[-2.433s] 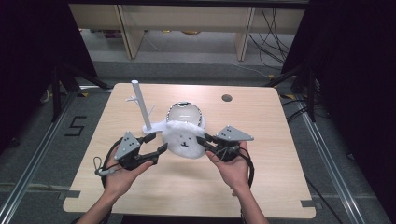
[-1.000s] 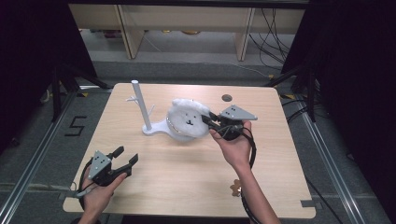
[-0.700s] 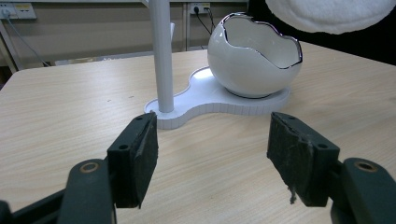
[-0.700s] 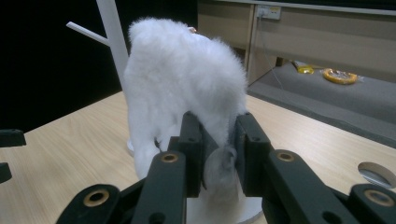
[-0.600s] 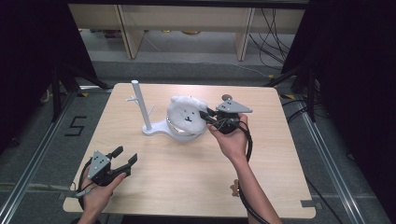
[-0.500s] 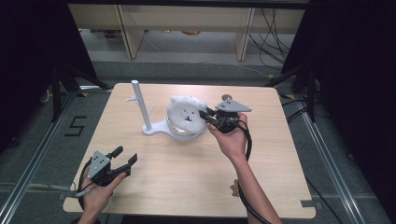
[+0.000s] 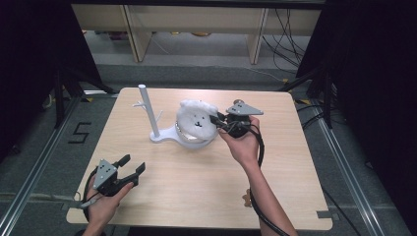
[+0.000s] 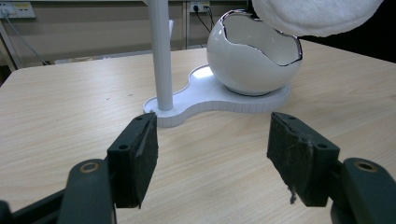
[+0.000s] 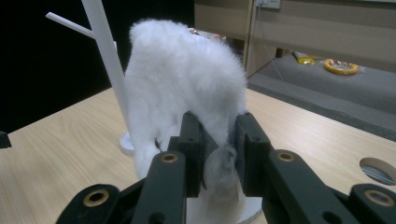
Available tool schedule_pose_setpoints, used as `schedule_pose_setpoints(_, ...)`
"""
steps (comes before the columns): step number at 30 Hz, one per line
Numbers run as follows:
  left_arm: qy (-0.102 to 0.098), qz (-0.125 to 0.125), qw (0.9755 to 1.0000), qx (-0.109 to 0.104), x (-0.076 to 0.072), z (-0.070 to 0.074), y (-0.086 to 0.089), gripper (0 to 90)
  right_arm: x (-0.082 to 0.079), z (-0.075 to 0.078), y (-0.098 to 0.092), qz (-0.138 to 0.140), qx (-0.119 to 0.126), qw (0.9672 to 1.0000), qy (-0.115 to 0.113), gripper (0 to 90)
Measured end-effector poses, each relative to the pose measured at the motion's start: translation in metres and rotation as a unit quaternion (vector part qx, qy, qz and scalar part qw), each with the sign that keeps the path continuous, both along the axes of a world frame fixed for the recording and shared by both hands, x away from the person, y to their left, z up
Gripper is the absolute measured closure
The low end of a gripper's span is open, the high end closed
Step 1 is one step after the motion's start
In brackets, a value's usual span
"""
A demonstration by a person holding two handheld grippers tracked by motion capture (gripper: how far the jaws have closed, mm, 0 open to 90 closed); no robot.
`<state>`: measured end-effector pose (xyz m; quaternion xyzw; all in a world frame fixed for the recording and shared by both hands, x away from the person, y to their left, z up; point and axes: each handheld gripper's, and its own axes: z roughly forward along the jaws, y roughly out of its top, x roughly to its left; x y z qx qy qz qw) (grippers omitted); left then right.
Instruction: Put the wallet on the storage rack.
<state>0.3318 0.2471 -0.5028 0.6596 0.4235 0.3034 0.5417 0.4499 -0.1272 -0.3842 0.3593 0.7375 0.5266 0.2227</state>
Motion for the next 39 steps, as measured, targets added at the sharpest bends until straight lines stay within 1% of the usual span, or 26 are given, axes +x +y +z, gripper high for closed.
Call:
schedule_pose_setpoints(2,0.000,0.000,1.0000,0.000,0.000,0.000,0.000,32.9,0.003,-0.001,0.000,0.008,-0.005,1.0000,-0.003,75.8)
schedule_pose_setpoints(3,0.000,0.000,1.0000,0.000,0.000,0.000,0.000,32.9,0.001,-0.001,0.001,-0.003,0.000,1.0000,0.002,75.8)
schedule_pose_setpoints(5,0.001,0.000,1.0000,0.001,0.000,0.000,0.000,32.9,0.003,-0.002,0.001,0.000,-0.004,1.0000,0.001,75.9)
schedule_pose_setpoints(7,0.001,0.000,1.0000,0.001,0.000,0.000,0.000,32.8,0.005,-0.003,0.002,0.001,-0.011,0.9999,0.005,75.9)
schedule_pose_setpoints(8,0.001,0.001,1.0000,0.001,0.000,0.000,0.000,32.9,0.005,-0.004,0.003,0.004,-0.005,0.9999,0.012,75.9)
schedule_pose_setpoints(10,0.000,0.000,1.0000,0.000,0.000,0.000,0.000,32.8,0.007,-0.006,0.004,0.003,-0.010,0.9999,0.009,75.9)
schedule_pose_setpoints(12,0.000,0.000,1.0000,0.001,0.000,0.000,0.001,32.8,0.008,-0.007,0.006,0.000,-0.013,0.9998,0.018,75.9)
schedule_pose_setpoints(13,0.000,0.001,1.0000,0.001,0.000,0.000,0.000,32.8,0.011,-0.007,0.005,0.002,-0.023,0.9997,0.006,75.9)
schedule_pose_setpoints(14,0.001,0.000,1.0000,0.001,0.000,0.000,0.001,32.8,0.011,-0.007,0.005,-0.001,-0.024,0.9996,0.014,75.9)
schedule_pose_setpoints(15,0.001,0.000,1.0000,0.001,0.000,0.000,0.001,32.8,0.011,-0.009,0.007,-0.005,-0.014,0.9997,0.019,75.9)
schedule_pose_setpoints(16,0.001,0.000,1.0000,0.001,0.000,0.000,0.000,32.8,0.013,-0.009,0.006,-0.001,-0.024,0.9994,0.027,75.9)
schedule_pose_setpoints(17,0.001,0.000,1.0000,0.001,0.000,0.000,0.000,32.8,0.013,-0.010,0.007,-0.005,-0.021,0.9991,0.038,75.9)
schedule_pose_setpoints(19,0.002,0.000,1.0000,0.001,0.000,-0.001,0.000,32.8,0.017,-0.014,0.007,-0.005,-0.027,0.9992,0.030,75.9)
schedule_pose_setpoints(21,0.003,-0.001,1.0000,0.002,0.000,-0.001,0.000,32.8,0.019,-0.016,0.007,-0.009,-0.034,0.9985,0.041,75.9)
schedule_pose_setpoints(22,0.003,-0.001,1.0000,0.002,0.000,-0.001,0.000,32.8,0.020,-0.018,0.008,-0.013,-0.032,0.9980,0.053,75.8)
schedule_pose_setpoints(23,0.003,-0.002,1.0000,0.001,0.000,-0.002,0.000,32.8,0.023,-0.020,0.008,-0.010,-0.039,0.9982,0.045,75.8)
schedule_pose_setpoints(24,0.004,-0.002,1.0000,0.001,0.000,-0.002,0.000,32.7,0.023,-0.022,0.009,-0.016,-0.040,0.9975,0.056,75.8)
schedule_pose_setpoints(25,0.004,-0.002,1.0000,0.001,0.000,-0.002,0.000,32.8,0.026,-0.023,0.009,-0.008,-0.044,0.9978,0.048,75.6)
schedule_pose_setpoints(26,0.004,-0.002,1.0000,0.001,0.000,-0.002,0.000,32.8,0.026,-0.024,0.010,-0.016,-0.040,0.9974,0.057,75.5)
schedule_pose_setpoints(27,0.004,-0.002,1.0000,0.001,0.000,-0.002,0.000,32.7,0.028,-0.025,0.010,-0.017,-0.044,0.9973,0.056,75.3)
schedule_pose_setpoints(28,0.004,-0.003,1.0000,0.001,0.000,-0.002,0.000,32.8,0.029,-0.025,0.011,-0.019,-0.043,0.9970,0.062,75.1)
schedule_pose_setpoints(31,0.000,-0.005,1.0000,-0.005,0.001,-0.003,0.000,32.7,0.033,-0.027,0.013,-0.017,-0.050,0.9966,0.063,74.6)
schedule_pose_setpoints(32,0.001,-0.005,1.0000,-0.005,0.001,-0.003,0.000,32.7,0.034,-0.027,0.014,-0.025,-0.051,0.9964,0.063,74.4)
schedule_pose_setpoints(34,0.001,-0.005,1.0000,-0.005,0.001,-0.003,0.000,32.7,0.037,-0.028,0.015,-0.023,-0.063,0.9960,0.060,73.7)
schedule_pose_setpoints(38,0.001,-0.006,1.0000,-0.004,0.000,-0.003,-0.001,32.8,0.040,-0.029,0.019,-0.034,-0.079,0.9941,0.066,72.1)
schedule_pose_setpoints(39,0.001,-0.006,1.0000,-0.004,0.000,-0.003,-0.001,32.7,0.042,-0.030,0.020,-0.037,-0.084,0.9943,0.054,71.7)
